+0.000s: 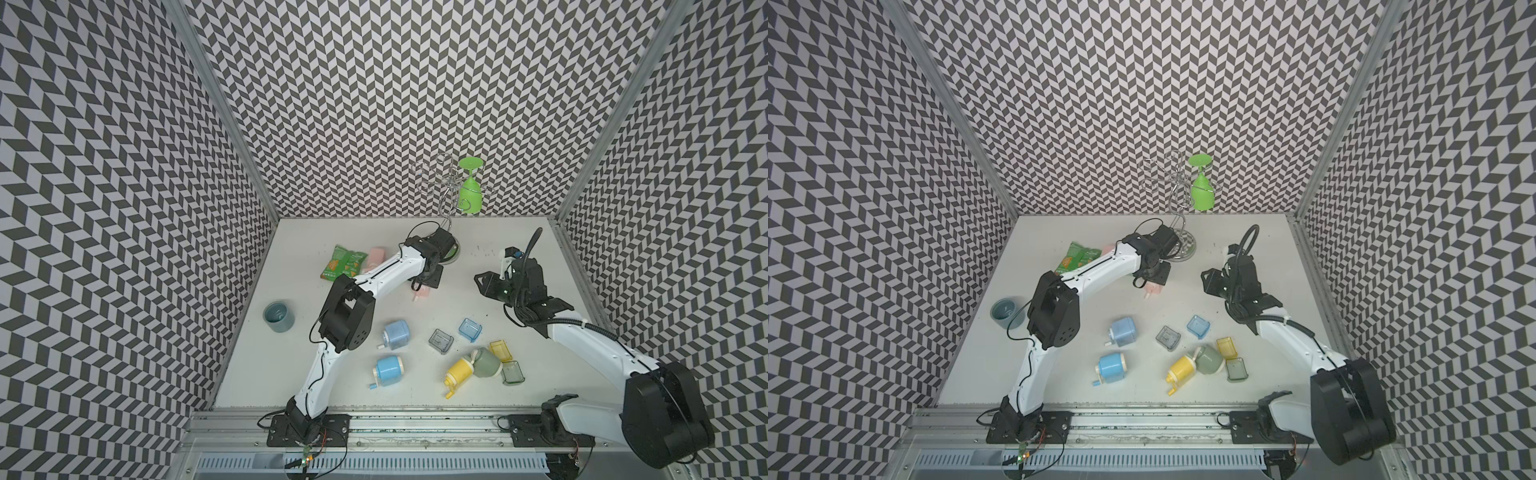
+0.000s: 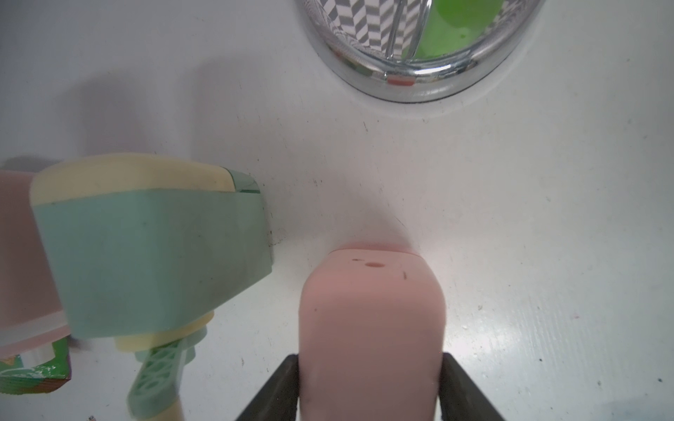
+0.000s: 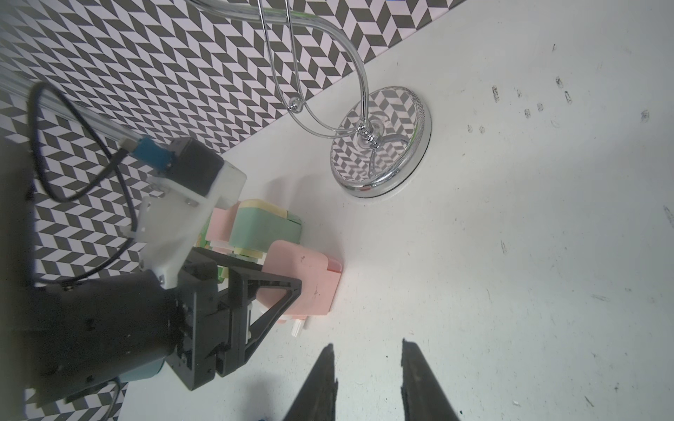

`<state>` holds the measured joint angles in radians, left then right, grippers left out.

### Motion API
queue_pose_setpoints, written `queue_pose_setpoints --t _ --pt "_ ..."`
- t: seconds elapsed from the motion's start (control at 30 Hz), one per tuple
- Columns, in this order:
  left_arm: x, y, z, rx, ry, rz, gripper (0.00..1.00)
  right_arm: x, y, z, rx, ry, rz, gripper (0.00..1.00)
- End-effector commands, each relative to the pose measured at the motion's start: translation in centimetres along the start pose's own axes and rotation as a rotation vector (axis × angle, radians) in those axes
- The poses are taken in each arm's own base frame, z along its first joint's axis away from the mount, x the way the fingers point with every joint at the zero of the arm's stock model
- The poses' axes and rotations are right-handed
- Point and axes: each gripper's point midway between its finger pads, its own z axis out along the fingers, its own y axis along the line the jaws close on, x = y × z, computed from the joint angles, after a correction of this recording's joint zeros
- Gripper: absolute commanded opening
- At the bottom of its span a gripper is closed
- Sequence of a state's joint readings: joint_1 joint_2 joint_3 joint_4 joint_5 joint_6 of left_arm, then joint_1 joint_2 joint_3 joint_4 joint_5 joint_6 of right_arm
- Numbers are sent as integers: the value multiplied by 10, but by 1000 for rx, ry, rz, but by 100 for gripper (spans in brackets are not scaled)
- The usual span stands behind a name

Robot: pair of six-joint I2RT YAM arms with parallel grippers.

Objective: Put the tray back into the pencil sharpener
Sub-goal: Move the pencil sharpener to the center of the board.

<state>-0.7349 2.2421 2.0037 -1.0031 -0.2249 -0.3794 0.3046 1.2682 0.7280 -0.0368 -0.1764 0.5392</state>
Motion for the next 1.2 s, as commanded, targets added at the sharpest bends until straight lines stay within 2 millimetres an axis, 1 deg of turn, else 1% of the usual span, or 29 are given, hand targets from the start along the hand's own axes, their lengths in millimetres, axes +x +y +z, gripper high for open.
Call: queue_pose_setpoints --t 0.0,0.2,0.4,0.47,0.67,0.83,0.9,1.03,1.17 --pt "-1 -4 4 -5 -14 -2 58 -9 4 -6 -13 -46 -14 31" --pt "-11 -2 5 -8 -37 -16 54 -10 4 -6 -12 -47 -14 31" --pt "-35 6 1 -5 -83 -52 54 -10 4 -6 -12 -45 -16 31" --pt "-43 9 3 -4 -93 -62 54 -10 4 -6 -10 -46 -15 31" --pt "-54 12 9 6 -102 -74 54 -11 5 -6 -13 -48 -16 31" --pt "-56 13 11 4 -100 -74 60 -12 5 -7 -12 -50 -16 31" --pt "-57 12 9 6 -103 -73 63 -13 6 -7 -13 -53 -17 31" --pt "-61 13 2 12 -120 -78 68 -13 6 -7 -15 -52 -18 31" --pt "-66 12 -11 19 -148 -80 69 -12 6 -7 -15 -48 -20 31"
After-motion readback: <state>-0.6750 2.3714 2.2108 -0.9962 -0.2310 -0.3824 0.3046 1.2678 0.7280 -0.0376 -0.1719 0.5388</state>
